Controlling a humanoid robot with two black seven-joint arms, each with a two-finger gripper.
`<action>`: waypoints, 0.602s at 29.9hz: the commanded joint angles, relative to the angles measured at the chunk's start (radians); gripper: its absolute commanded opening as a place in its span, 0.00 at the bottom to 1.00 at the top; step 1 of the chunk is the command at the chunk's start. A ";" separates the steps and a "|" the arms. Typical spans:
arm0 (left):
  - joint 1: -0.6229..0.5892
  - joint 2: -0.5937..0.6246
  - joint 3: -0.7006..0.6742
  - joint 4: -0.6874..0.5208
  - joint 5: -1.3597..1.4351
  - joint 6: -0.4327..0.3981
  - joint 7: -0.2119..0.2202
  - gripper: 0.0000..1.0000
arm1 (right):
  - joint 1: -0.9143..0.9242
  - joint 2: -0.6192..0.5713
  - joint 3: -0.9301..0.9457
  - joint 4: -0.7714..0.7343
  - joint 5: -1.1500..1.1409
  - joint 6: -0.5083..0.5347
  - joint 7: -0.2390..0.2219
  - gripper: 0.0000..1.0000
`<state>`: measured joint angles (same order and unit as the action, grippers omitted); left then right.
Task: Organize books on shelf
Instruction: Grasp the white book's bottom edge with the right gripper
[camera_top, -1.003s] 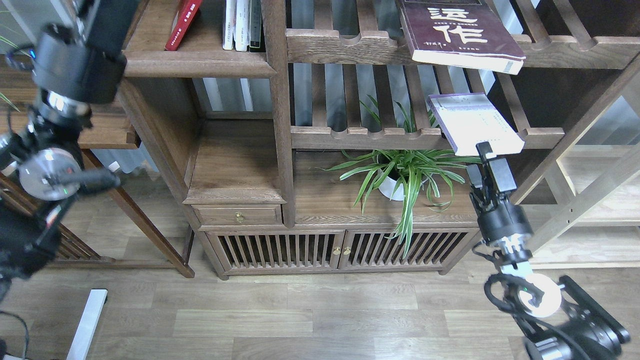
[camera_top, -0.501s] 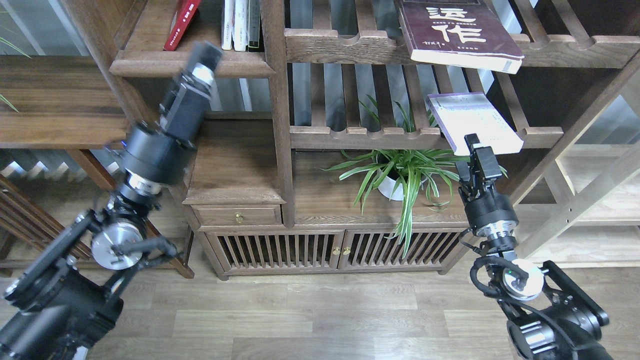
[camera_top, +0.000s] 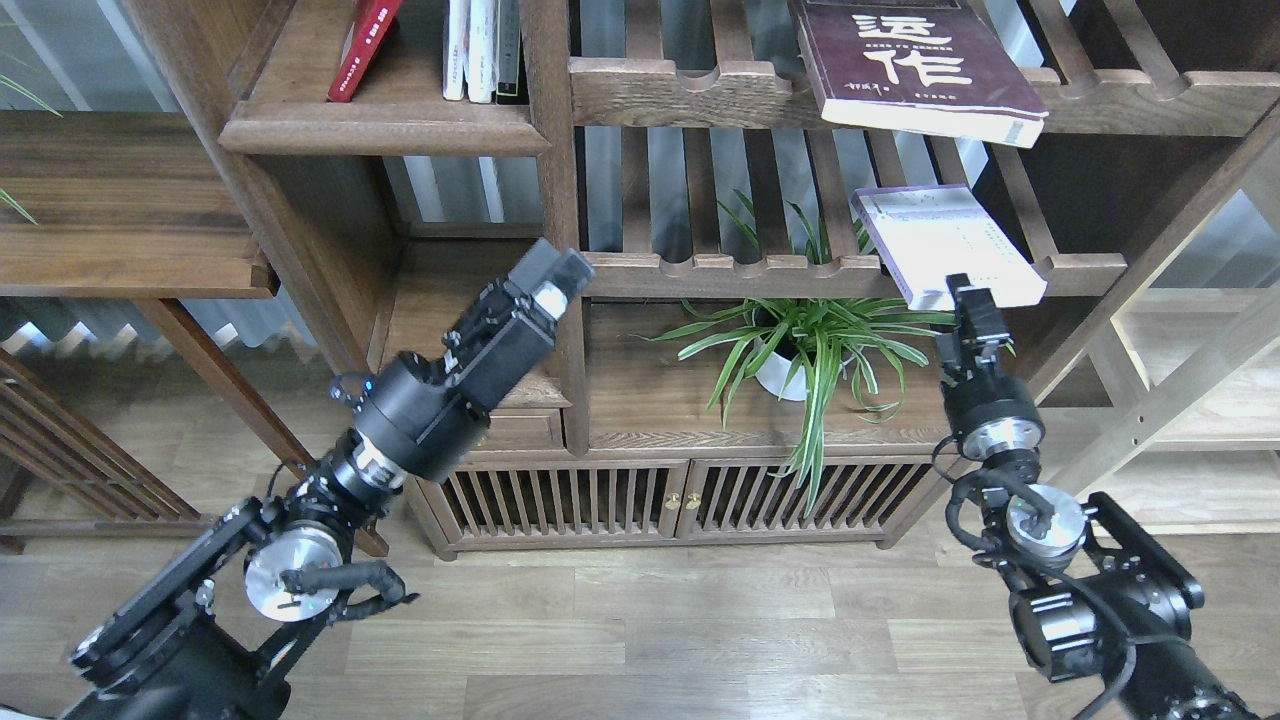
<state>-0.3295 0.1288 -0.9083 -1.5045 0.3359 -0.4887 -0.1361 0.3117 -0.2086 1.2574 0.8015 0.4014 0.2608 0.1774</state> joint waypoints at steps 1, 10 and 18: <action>0.020 -0.001 0.000 -0.002 0.000 0.000 0.039 0.97 | 0.023 0.000 0.004 -0.025 0.010 -0.026 -0.003 0.97; 0.018 -0.005 0.011 -0.005 0.000 0.000 0.053 0.97 | 0.076 0.002 0.002 -0.057 0.027 -0.080 -0.033 0.95; 0.040 -0.005 0.022 -0.005 0.000 0.000 0.055 0.98 | 0.133 0.015 0.004 -0.119 0.025 -0.140 -0.073 0.91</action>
<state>-0.2934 0.1267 -0.8939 -1.5098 0.3365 -0.4887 -0.0820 0.4201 -0.1947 1.2606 0.7164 0.4278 0.1427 0.1206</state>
